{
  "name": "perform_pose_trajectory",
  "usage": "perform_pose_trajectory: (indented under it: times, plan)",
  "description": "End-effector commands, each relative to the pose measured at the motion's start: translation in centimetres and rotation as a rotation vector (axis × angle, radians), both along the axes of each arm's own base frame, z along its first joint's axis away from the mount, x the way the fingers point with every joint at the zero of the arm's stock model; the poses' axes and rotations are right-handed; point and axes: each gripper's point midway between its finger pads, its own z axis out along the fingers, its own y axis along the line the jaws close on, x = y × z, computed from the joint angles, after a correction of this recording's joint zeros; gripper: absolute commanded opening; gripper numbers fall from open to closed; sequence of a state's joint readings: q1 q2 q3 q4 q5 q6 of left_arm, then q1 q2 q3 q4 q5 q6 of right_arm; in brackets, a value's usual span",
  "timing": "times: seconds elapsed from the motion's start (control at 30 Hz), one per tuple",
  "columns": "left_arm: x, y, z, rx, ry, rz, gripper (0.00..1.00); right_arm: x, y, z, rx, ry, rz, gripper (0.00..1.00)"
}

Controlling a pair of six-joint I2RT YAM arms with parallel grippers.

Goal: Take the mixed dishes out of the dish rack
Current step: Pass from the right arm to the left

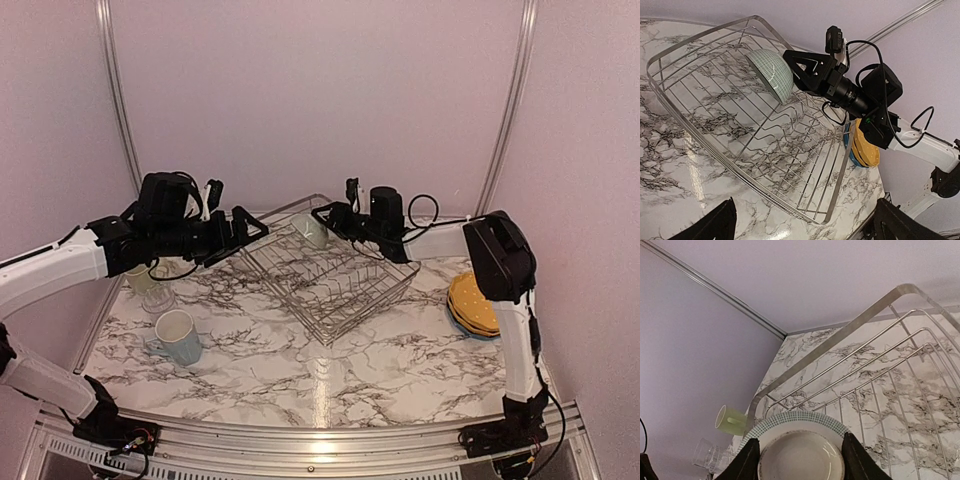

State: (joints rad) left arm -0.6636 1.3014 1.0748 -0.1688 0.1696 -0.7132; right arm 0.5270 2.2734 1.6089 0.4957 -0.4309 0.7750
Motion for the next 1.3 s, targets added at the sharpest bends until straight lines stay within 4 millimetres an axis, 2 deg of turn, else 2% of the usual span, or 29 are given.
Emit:
perform_pose_trajectory:
  times: [0.0, 0.27, 0.33, 0.47, 0.5, 0.63, 0.87, 1.13, 1.27]
  plan:
    - [0.3, -2.0, 1.6, -0.132, 0.008, -0.033, 0.98, -1.6, -0.8, 8.0, 0.248, -0.081, 0.079, 0.24]
    - [3.1, -6.2, 2.8, -0.363, 0.084, -0.063, 0.97, -4.5, -1.7, 9.0, 0.321, -0.075, 0.108, 0.24]
    - [4.0, -7.1, 2.4, -0.42, 0.119, -0.069, 0.97, -5.4, -1.5, 9.4, 0.328, -0.076, 0.12, 0.24]
    - [5.5, -9.0, 2.8, -0.583, 0.161, -0.112, 0.95, -7.1, -1.2, 10.3, 0.339, -0.089, 0.143, 0.24]
    - [5.9, -9.5, 2.2, -0.611, 0.184, -0.12, 0.95, -7.5, -1.2, 10.5, 0.342, -0.094, 0.148, 0.24]
    - [6.5, -10.6, 2.3, -0.74, 0.22, -0.157, 0.91, -9.1, -0.3, 10.7, 0.338, -0.102, 0.17, 0.24]
    - [6.7, -9.9, 2.0, -0.807, 0.195, -0.132, 0.81, -10.5, 1.0, 10.2, 0.342, -0.093, 0.21, 0.24]
    - [6.8, -8.9, 0.2, -0.794, 0.225, -0.053, 0.61, -11.5, 1.7, 10.1, 0.343, -0.092, 0.228, 0.24]
    - [6.8, -8.4, 0.4, -0.806, 0.217, -0.03, 0.51, -12.0, 1.9, 10.1, 0.345, -0.09, 0.231, 0.24]
